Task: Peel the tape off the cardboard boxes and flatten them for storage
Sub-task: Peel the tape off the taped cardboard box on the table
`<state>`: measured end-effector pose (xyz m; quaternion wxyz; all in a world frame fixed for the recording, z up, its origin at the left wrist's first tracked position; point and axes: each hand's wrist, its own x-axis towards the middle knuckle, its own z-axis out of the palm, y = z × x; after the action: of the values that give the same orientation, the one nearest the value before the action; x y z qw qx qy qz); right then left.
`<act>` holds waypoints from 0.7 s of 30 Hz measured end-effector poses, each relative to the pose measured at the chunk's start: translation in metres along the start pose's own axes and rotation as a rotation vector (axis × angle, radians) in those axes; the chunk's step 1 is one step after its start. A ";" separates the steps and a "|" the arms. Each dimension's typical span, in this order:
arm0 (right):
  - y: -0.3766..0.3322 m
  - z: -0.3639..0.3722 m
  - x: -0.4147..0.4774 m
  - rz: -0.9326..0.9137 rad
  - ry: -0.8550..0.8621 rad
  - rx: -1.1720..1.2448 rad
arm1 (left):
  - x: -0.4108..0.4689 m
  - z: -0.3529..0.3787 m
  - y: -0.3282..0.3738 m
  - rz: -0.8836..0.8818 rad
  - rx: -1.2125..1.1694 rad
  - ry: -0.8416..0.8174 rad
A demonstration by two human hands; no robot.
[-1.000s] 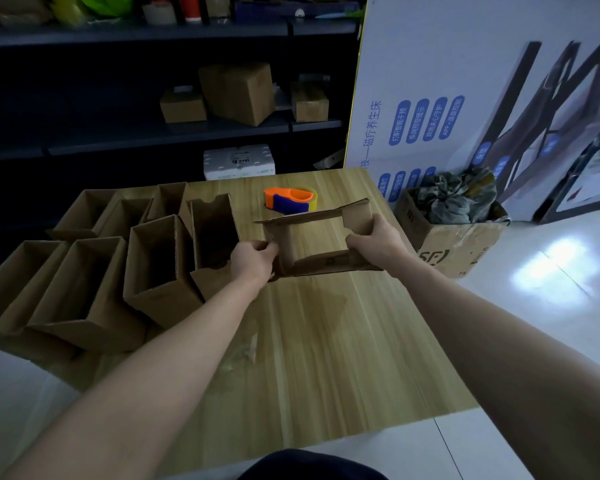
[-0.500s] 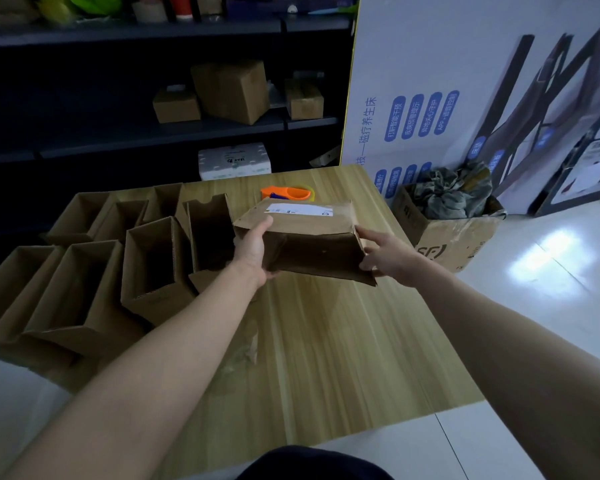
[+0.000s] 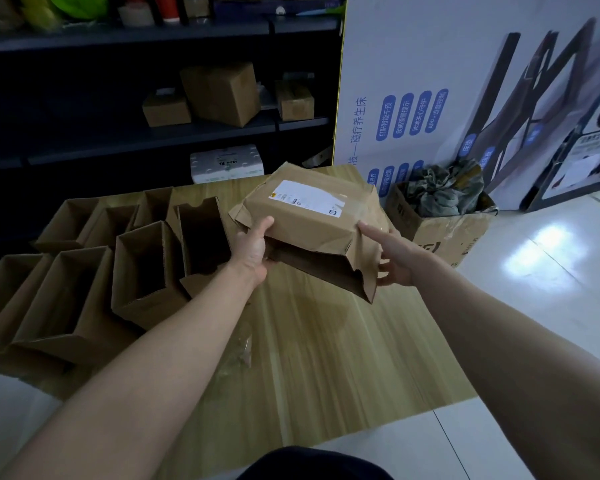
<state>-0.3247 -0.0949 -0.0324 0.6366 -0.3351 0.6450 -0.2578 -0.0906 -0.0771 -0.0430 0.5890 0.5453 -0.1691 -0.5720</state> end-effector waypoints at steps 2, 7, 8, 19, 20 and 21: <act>-0.005 0.003 -0.001 -0.003 -0.009 0.021 | -0.001 0.001 -0.001 0.064 0.044 -0.066; -0.014 0.005 -0.002 0.017 -0.032 0.093 | -0.010 0.002 0.002 0.191 0.193 -0.262; -0.015 0.004 -0.004 -0.004 -0.044 0.174 | -0.013 0.000 0.006 0.177 0.238 -0.306; -0.012 -0.026 -0.002 -0.005 -0.023 0.173 | 0.013 -0.031 -0.006 0.024 0.699 0.127; -0.009 -0.029 0.001 0.007 0.022 0.184 | 0.014 -0.028 -0.008 0.063 0.688 0.165; -0.005 -0.030 0.005 0.011 0.057 0.210 | 0.017 -0.025 -0.011 0.075 0.652 0.202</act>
<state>-0.3543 -0.1047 -0.0301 0.6509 -0.2554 0.6343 -0.3298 -0.0705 -0.0784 -0.0679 0.4182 0.7522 -0.3036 -0.4089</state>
